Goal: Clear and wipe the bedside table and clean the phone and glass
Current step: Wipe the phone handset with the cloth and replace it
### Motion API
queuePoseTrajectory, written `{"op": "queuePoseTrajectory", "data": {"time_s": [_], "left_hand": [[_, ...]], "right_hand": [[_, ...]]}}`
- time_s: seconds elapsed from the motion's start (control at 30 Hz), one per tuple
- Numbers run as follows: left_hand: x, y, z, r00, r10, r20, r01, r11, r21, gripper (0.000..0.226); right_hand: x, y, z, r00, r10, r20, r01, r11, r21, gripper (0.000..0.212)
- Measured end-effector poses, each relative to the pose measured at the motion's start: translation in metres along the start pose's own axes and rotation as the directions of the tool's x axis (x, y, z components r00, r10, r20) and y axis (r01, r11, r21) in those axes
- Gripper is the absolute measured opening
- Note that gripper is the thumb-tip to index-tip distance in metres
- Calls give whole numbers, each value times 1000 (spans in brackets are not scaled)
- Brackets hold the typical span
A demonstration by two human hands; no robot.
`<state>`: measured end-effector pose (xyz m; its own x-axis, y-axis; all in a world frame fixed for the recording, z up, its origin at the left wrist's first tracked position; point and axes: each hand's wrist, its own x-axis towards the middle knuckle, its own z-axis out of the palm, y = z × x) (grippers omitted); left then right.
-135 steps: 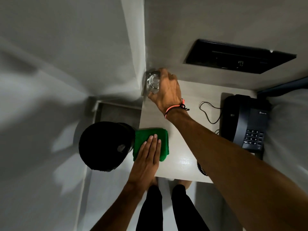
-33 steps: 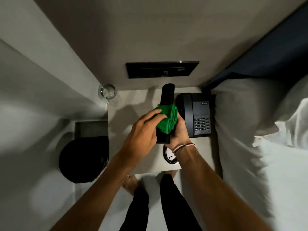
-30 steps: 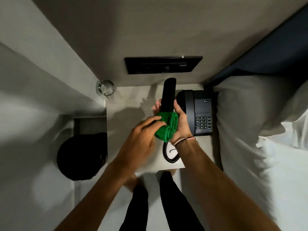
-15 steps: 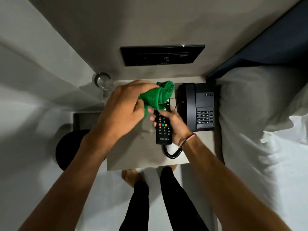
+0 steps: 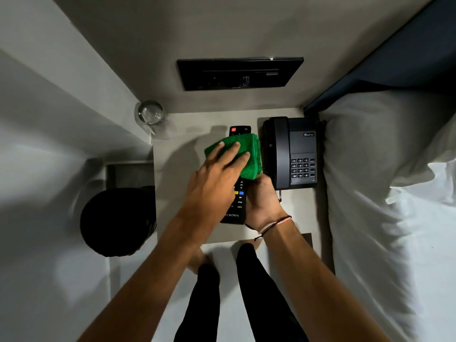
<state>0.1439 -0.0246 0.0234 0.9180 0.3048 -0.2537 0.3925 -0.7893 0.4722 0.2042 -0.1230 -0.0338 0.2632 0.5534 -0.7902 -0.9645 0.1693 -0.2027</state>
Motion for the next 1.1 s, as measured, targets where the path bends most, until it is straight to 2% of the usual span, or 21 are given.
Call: {"op": "queuePoseTrajectory", "data": {"time_s": [0.13, 0.3, 0.43, 0.57, 0.67, 0.73, 0.77, 0.8, 0.87, 0.9, 0.97, 1.0, 1.1], "left_hand": [[-20, -4, 7, 999, 9, -48, -12, 999, -53, 61], [-41, -7, -3, 996, 36, -81, -44, 994, -99, 62], [-59, -9, -10, 996, 62, -59, -68, 992, -109, 59], [-76, -4, -25, 998, 51, 26, -47, 990, -136, 55], [-85, -3, -44, 987, 74, 140, -47, 981, -189, 52], [-88, -3, -59, 979, 72, 190, -32, 978, -206, 56], [-87, -1, -66, 982, 65, 179, -27, 978, -207, 57], [-84, 2, -73, 988, 52, 144, -21, 978, -206, 56], [-68, 8, -83, 1000, 10, 10, -8, 987, -158, 59], [-57, 10, -85, 998, -1, -67, -6, 994, -111, 61], [-31, 13, -84, 991, -12, -132, 12, 1000, -6, 62], [-19, 12, -81, 992, -27, -126, 31, 999, 35, 63], [1, 7, -66, 999, -36, -29, 40, 991, 125, 69]], "right_hand": [[2, -11, 5, 999, 34, -10, -34, 999, 32, 53], [11, -13, 12, 995, 67, 70, -75, 990, 118, 62], [23, -12, 15, 994, 88, 63, -96, 983, 154, 53], [32, -15, 9, 995, 97, 9, -97, 976, 196, 37], [30, -14, -1, 998, 69, -3, -68, 987, 145, 22], [28, -12, -8, 999, -20, -47, 20, 1000, -5, 13], [25, -10, -9, 996, -78, -50, 72, 993, -97, 17], [22, -6, -11, 992, -122, -32, 116, 981, -156, 33], [14, 1, -15, 989, -142, 27, 145, 979, -141, 71], [9, 3, -15, 988, -141, 67, 149, 981, -125, 74], [-4, 7, -11, 980, -109, 165, 130, 983, -126, 54], [-11, 7, -8, 976, -89, 197, 115, 986, -122, 50], [-18, 4, -4, 956, -78, 281, 96, 994, -52, 52]]}}
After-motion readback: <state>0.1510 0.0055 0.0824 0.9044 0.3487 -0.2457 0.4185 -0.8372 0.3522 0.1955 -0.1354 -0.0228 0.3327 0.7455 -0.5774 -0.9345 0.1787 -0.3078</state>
